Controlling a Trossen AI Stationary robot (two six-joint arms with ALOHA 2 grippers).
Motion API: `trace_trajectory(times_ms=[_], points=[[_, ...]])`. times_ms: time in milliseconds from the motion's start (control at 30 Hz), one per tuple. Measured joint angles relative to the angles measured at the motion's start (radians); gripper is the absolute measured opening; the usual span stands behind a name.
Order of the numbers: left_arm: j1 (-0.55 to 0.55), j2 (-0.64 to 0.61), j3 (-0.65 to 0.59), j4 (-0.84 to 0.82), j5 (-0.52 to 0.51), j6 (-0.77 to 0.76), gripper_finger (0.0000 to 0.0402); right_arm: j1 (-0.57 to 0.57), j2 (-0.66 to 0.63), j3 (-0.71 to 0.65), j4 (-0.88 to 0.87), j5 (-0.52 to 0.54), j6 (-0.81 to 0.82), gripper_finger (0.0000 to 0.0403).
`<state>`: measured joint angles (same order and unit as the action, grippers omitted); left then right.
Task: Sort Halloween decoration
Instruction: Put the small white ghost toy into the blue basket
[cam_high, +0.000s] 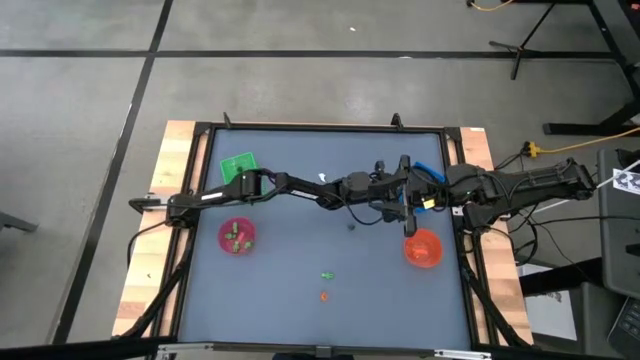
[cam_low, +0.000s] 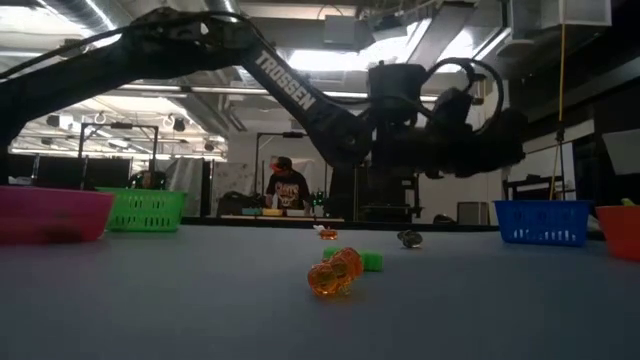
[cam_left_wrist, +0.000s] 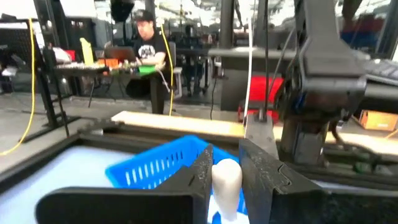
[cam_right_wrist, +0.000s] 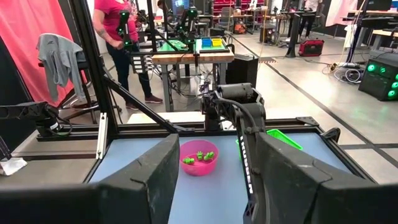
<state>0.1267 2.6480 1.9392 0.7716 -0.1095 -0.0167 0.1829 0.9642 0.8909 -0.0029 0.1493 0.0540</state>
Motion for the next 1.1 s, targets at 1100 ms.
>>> trace_trajectory(times_ms=[1100], points=[[0.015, 0.012, 0.001, -0.108, -0.007, 0.002, 0.0126, 0.0, 0.0, 0.0, -0.001, 0.0, 0.0, 0.0214]])
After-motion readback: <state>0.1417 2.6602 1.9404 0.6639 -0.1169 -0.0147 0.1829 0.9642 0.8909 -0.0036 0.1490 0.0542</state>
